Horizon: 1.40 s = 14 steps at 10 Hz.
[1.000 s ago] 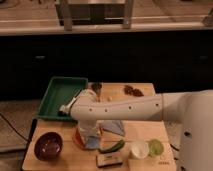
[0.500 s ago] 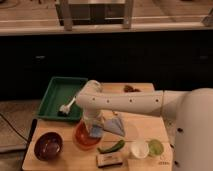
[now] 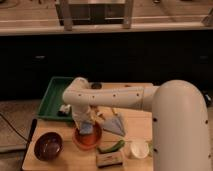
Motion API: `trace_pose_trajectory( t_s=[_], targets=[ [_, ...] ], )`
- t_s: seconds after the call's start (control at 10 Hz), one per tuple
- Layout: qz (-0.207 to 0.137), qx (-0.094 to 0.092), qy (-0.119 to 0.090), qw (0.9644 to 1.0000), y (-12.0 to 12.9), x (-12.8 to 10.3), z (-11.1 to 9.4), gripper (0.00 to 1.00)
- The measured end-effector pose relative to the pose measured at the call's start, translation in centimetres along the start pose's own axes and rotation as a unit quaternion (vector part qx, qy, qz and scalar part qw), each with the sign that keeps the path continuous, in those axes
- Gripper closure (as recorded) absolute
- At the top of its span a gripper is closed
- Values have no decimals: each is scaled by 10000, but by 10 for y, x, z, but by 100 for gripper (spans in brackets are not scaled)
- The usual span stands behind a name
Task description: Wipe red bowl with sponge
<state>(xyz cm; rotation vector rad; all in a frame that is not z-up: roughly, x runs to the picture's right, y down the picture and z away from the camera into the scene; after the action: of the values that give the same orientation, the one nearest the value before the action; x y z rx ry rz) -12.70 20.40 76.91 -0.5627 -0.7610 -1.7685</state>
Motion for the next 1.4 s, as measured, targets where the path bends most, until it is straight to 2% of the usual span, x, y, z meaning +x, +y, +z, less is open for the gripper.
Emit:
trace_pose_trajectory(
  t_s=[0.1, 0.3, 0.5, 0.6, 0.9, 1.1, 1.4],
  targets=[
    [-141, 10, -10, 9999, -12, -1, 1, 100],
    [-408, 61, -43, 9991, -28, -20, 3, 100],
    [-510, 135, -70, 9986, -31, -52, 6, 100],
    [-485, 147, -69, 9987, -25, -61, 5, 100],
    [-149, 213, -29, 9997, 14, -80, 3, 100],
    [120, 205, 25, 9997, 34, -74, 1, 100],
    [338, 100, 18, 9994, 54, -41, -1, 100]
  ],
)
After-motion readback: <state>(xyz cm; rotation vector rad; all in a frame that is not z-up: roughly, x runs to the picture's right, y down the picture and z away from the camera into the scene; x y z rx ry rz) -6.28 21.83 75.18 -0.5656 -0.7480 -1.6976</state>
